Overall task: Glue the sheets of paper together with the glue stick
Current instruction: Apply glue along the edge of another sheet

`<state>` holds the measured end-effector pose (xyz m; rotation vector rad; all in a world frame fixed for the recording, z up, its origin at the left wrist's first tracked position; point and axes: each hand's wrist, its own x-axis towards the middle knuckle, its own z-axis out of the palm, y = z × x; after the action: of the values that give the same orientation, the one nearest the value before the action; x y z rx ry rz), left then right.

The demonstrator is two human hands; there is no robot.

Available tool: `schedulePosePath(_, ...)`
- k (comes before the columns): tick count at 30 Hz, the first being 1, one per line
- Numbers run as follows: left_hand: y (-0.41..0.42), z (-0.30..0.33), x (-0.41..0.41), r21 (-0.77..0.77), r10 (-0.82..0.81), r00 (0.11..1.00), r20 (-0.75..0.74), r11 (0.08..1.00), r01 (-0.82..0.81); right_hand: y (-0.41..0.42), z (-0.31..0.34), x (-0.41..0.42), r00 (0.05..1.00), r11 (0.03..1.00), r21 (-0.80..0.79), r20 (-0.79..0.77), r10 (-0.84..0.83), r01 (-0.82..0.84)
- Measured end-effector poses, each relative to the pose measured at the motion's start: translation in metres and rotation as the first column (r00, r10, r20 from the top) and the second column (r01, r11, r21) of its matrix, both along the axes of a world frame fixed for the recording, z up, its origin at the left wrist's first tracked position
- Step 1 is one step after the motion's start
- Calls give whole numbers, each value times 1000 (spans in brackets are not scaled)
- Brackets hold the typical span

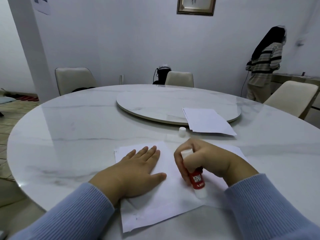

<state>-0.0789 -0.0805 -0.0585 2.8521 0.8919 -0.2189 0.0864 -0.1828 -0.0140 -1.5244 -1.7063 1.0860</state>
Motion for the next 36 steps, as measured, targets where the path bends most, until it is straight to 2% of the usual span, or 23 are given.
schedulePosePath(2, -1, 2, 0, -13, 24, 1000, -4, 1000, -24, -3, 0, 4, 991, 988, -103, -76, 106, -114)
schedulePosePath(4, -1, 1, 0, 2, 109, 994, -3, 994, -109, -4, 0, 11, 953, 992, -31, -285, 106, -120)
schedulePosePath(5, -1, 0, 1, 24, 183, 983, 0, 983, -183, -3, 0, 15, 902, 997, 58, -424, 76, -57)
schedulePosePath(7, -4, -2, 5, 53, 354, 935, 10, 934, -354, -1, 1, 22, 730, 962, 208, -683, 15, 175)
schedulePosePath(8, -6, -2, 8, 45, 428, 904, 20, 902, -428, 2, 1, 24, 622, 926, 222, -783, -17, 304)
schedulePosePath(10, -13, 2, 15, -14, 543, 838, 41, 839, -543, 6, 0, 27, 401, 832, 149, -911, -94, 534)
schedulePosePath(12, -16, 6, 20, -76, 635, 771, 49, 772, -631, 12, -4, 28, 264, 733, 63, -951, -162, 677)
schedulePosePath(13, -17, 7, 22, -90, 666, 743, 55, 745, -661, 15, -6, 28, 257, 685, 41, -942, -216, 727)
schedulePosePath(14, -18, 7, 21, -88, 675, 734, 68, 737, -670, 18, -9, 29, 299, 628, 46, -905, -303, 777)
schedulePosePath(17, -19, -1, 14, -13, 532, 835, 140, 844, -536, 28, -17, 28, 490, 502, 187, -649, -582, 845)
schedulePosePath(20, -19, -4, 5, -24, 410, 898, 159, 911, -412, 42, -16, 23, 564, 470, 318, -369, -739, 824)
schedulePosePath(24, -22, -6, 3, -19, 406, 897, 177, 912, -409, 69, -10, 21, 584, 506, 378, -125, -802, 775)
schedulePosePath(28, -22, -6, 4, -16, 418, 896, 151, 907, -420, 92, -14, 23, 591, 551, 363, 1, -807, 752)
schedulePosePath(30, -22, -5, 5, -19, 424, 896, 134, 905, -425, 96, -20, 23, 568, 538, 375, 36, -822, 755)
schedulePosePath(34, -21, -5, 8, -23, 432, 892, 130, 901, -433, 90, -24, 28, 533, 486, 384, -19, -846, 785)
schedulePosePath(36, -22, -5, 9, -26, 439, 888, 135, 898, -439, 79, -14, 38, 513, 417, 475, -87, -854, 775)
